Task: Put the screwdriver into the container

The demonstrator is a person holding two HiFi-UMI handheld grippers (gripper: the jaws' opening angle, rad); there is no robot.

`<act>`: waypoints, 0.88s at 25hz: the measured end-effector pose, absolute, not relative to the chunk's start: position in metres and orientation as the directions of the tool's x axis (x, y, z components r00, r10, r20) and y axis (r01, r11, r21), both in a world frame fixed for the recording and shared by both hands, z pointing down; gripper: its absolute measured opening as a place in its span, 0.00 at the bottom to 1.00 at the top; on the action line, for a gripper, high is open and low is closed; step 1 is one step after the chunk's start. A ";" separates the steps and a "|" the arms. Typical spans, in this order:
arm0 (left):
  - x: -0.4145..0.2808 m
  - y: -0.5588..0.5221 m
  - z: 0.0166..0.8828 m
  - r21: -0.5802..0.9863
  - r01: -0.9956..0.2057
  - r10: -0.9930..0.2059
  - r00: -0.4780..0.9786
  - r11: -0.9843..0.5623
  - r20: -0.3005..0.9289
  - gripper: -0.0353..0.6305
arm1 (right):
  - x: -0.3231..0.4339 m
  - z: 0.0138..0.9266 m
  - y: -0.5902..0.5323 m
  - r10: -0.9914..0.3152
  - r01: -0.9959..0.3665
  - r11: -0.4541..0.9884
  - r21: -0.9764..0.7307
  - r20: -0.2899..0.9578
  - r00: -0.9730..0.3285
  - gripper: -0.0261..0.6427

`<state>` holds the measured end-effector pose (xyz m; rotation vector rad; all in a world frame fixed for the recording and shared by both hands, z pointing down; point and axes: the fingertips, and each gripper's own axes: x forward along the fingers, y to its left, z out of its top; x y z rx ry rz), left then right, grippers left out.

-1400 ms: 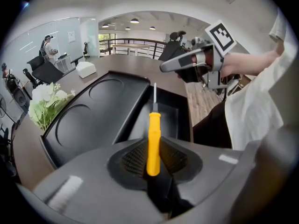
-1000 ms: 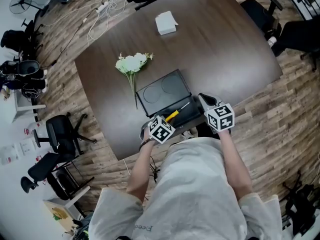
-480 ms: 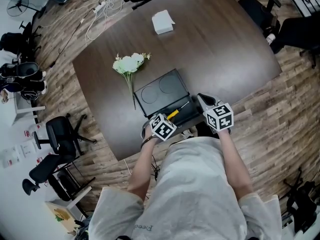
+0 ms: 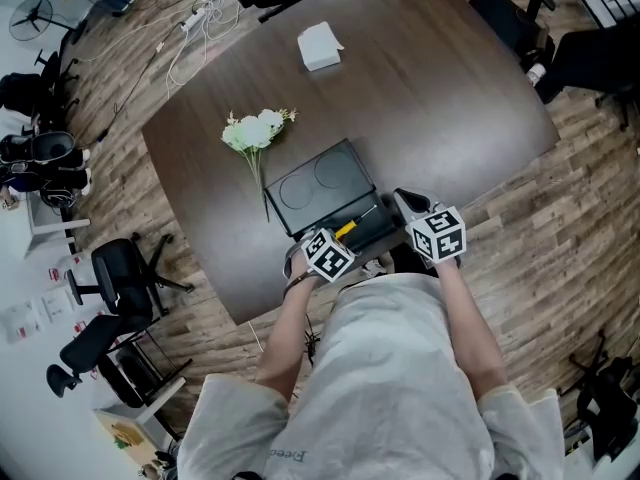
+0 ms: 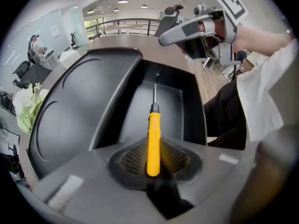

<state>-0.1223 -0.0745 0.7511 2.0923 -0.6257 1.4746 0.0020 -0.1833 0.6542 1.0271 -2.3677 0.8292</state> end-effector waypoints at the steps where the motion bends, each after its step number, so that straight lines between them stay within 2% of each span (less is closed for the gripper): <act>1: -0.122 -0.075 0.752 0.133 -0.628 -0.085 0.304 -0.767 0.949 0.26 | 0.002 0.655 -0.182 -0.500 -0.758 0.550 -0.351 0.588 -0.636 0.04; 13: -0.123 -0.074 0.750 0.151 -0.624 -0.072 0.318 -0.767 0.945 0.26 | -0.003 0.656 -0.172 -0.486 -0.750 0.567 -0.341 0.596 -0.639 0.04; 17: -0.122 -0.075 0.745 0.164 -0.627 -0.069 0.331 -0.761 0.941 0.30 | 0.000 0.656 -0.173 -0.492 -0.752 0.564 -0.342 0.592 -0.638 0.04; 22: -0.123 -0.079 0.740 0.155 -0.628 -0.080 0.331 -0.763 0.940 0.30 | 0.004 0.655 -0.173 -0.496 -0.754 0.561 -0.343 0.590 -0.637 0.04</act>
